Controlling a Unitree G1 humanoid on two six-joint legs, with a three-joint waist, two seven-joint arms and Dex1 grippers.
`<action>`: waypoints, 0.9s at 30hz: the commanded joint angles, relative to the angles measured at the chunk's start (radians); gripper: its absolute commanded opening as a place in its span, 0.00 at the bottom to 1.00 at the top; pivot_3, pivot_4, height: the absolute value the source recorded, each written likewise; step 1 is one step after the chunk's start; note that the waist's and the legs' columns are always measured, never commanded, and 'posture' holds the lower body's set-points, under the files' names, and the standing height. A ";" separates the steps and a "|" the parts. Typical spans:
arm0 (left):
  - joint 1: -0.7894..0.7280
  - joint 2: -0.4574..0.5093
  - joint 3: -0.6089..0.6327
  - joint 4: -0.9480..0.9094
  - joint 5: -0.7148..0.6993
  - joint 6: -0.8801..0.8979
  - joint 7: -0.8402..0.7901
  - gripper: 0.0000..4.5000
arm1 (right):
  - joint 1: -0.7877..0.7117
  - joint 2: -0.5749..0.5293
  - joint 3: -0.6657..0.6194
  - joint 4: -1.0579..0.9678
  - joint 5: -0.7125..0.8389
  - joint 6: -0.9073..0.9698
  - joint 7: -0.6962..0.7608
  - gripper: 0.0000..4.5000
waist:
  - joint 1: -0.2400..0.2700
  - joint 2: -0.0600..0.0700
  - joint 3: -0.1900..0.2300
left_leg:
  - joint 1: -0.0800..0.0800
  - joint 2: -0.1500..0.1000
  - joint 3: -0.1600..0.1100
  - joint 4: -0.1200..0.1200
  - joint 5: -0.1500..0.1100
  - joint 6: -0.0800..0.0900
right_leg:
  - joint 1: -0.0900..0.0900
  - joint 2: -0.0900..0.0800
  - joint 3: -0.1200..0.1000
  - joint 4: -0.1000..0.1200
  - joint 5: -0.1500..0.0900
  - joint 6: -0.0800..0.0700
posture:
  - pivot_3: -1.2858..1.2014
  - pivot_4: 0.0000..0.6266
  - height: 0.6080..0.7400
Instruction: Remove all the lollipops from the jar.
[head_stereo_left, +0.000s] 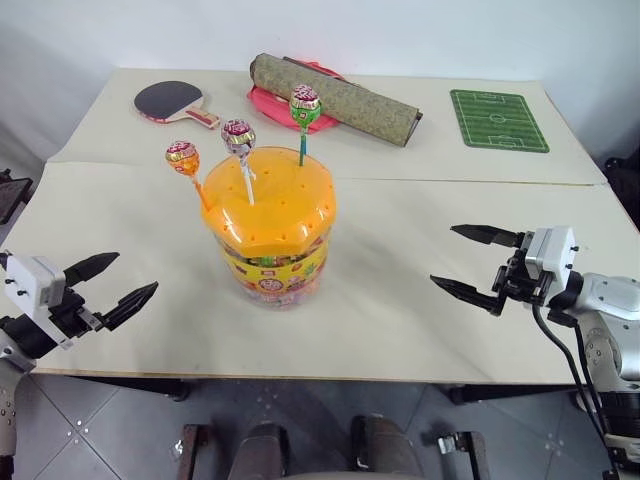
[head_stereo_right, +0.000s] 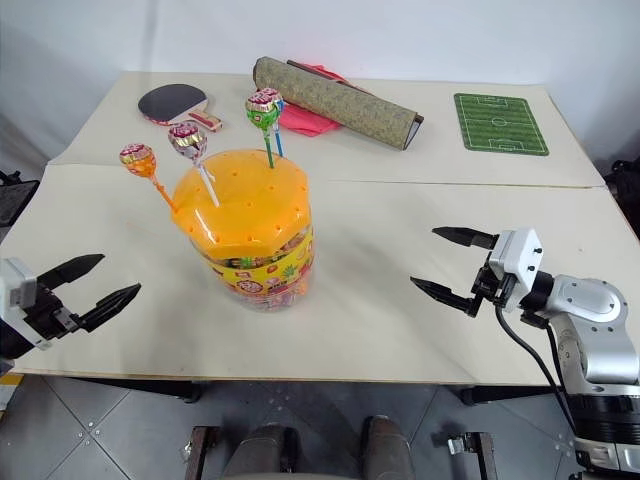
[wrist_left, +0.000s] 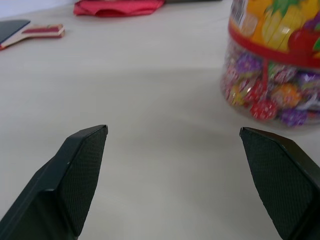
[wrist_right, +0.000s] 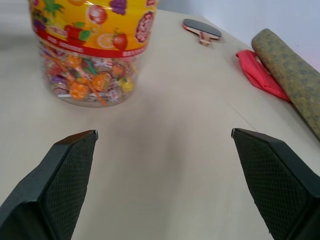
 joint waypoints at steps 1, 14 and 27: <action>-0.023 0.017 0.038 -0.032 -0.072 0.001 -0.058 1.00 | -0.003 0.002 0.004 -0.100 0.058 0.035 0.007 1.00 | 0.000 0.000 0.000 | 0.000 0.000 0.000 0.000 0.000 0.000 | 0.000 0.000 0.000 0.000 0.000 0.000 | 0.52 0.24 1.00; -0.432 0.121 -0.058 -0.051 -0.454 0.368 -0.146 1.00 | -0.110 0.201 0.032 -0.476 0.336 0.148 -0.203 1.00 | 0.022 -0.001 0.000 | -0.001 -0.002 -0.009 0.001 0.000 0.000 | 0.001 0.000 -0.001 0.000 0.001 0.001 | 0.52 0.24 1.00; -0.625 0.078 -0.263 0.010 -0.372 0.401 -0.242 0.60 | -0.093 0.193 0.043 -0.476 0.299 0.138 -0.173 1.00 | 0.007 -0.001 0.000 | -0.001 -0.001 0.000 0.001 0.000 -0.001 | -0.001 0.003 0.001 0.000 0.001 0.001 | 0.52 0.24 1.00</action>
